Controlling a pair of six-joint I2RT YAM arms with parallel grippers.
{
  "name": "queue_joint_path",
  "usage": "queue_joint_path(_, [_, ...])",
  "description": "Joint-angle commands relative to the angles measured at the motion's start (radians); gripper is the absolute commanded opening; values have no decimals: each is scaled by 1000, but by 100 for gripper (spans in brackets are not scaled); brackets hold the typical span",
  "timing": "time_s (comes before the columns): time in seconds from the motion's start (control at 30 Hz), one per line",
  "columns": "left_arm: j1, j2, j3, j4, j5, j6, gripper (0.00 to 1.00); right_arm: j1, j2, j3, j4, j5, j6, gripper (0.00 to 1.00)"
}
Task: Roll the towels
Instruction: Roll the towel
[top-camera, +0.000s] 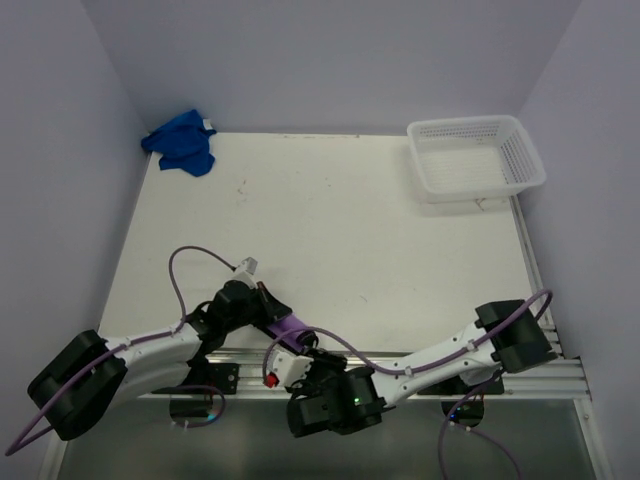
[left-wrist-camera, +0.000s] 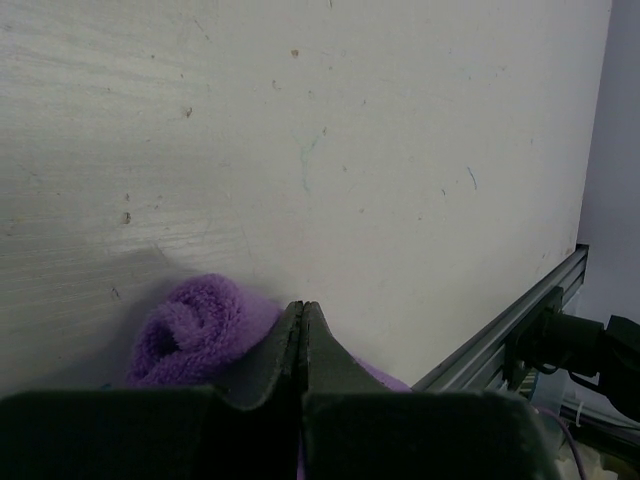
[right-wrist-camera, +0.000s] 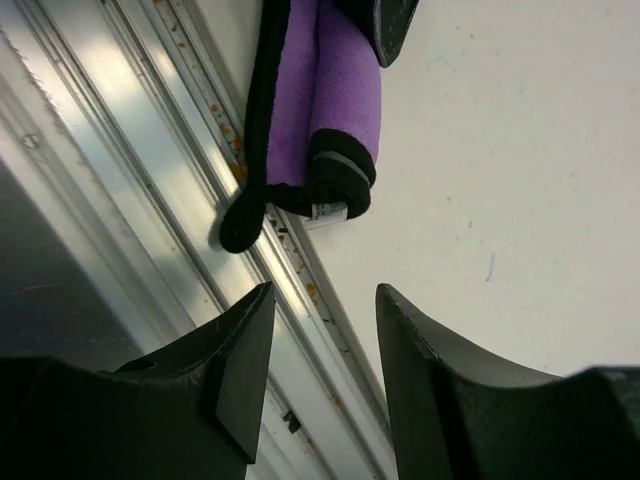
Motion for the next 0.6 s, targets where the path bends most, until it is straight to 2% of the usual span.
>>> queue_joint_path(0.0, [1, 9, -106, -73, -70, 11, 0, -31, -128, -50, 94, -77, 84, 49])
queue_joint_path(0.1, [1, 9, -101, -73, -70, 15, 0, -118, -246, -151, 172, -180, 115, 43])
queue_joint_path(0.13, [1, 10, -100, -76, -70, 18, 0, -152, -280, -180, 245, -221, 121, 42])
queue_joint_path(0.17, [1, 10, -99, -76, -70, 20, 0, -189, -318, -204, 282, -319, 131, 42])
queue_joint_path(0.23, [1, 5, -99, -82, -72, 21, 0, -302, -397, -266, 377, -419, 139, 41])
queue_joint_path(0.3, [0, -4, -110, -82, -70, 18, 0, -414, -420, -277, 398, -543, 164, 42])
queue_joint_path(0.33, [0, -10, -113, -79, -70, 17, 0, -444, -429, -278, 423, -579, 171, 44])
queue_joint_path(0.37, [0, -25, -124, -76, -70, 12, 0, -508, -428, -278, 428, -608, 200, 53])
queue_joint_path(0.4, [-2, -31, -129, -74, -70, 12, 0, -542, -419, -274, 434, -687, 216, 55])
queue_joint_path(0.57, [-3, -64, -144, -73, -70, 14, 0, -708, -305, -307, 563, -902, 332, 59])
